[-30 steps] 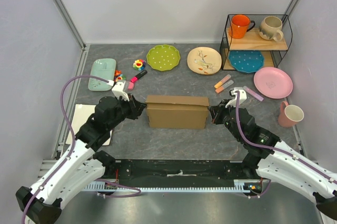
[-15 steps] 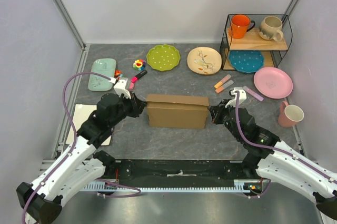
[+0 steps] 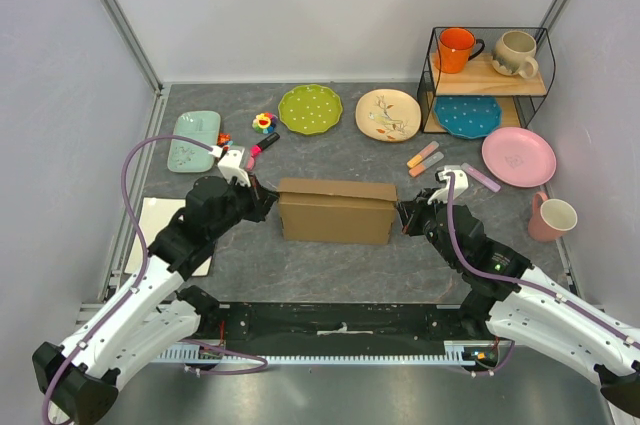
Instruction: Fold the paper box
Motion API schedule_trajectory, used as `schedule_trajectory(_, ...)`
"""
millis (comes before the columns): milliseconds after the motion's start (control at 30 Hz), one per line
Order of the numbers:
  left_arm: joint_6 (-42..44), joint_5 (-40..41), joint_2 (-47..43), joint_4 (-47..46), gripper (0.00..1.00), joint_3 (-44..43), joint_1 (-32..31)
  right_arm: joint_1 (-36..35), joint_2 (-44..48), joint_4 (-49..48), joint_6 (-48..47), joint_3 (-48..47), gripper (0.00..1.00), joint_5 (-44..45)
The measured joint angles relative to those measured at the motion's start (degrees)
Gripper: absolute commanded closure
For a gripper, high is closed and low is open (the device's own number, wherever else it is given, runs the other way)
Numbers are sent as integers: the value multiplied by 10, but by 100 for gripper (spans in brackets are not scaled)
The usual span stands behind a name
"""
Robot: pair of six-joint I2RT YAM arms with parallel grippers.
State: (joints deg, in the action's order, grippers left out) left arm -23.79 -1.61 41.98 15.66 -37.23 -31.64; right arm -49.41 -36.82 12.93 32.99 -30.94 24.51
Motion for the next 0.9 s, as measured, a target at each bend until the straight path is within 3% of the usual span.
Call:
schedule_trajectory(567, -38, 15, -8, -95, 98, 68, -7, 0, 0, 0, 1, 0, 100, 3)
schedule_trajectory(633, -40, 22, -1, -98, 98, 65, -11, 0, 0, 0, 1, 0, 93, 6)
schedule_trajectory(667, -40, 26, 1, -98, 98, 64, -12, 0, 1, 1, 1, 0, 81, 7)
schedule_trajectory(767, -43, 31, 1, -97, 98, 63, -16, 0, 7, 18, 2, -3, 65, 6)
schedule_trajectory(900, -44, 30, 1, -96, 98, 63, -19, 0, 16, 66, -2, -23, 58, 4)
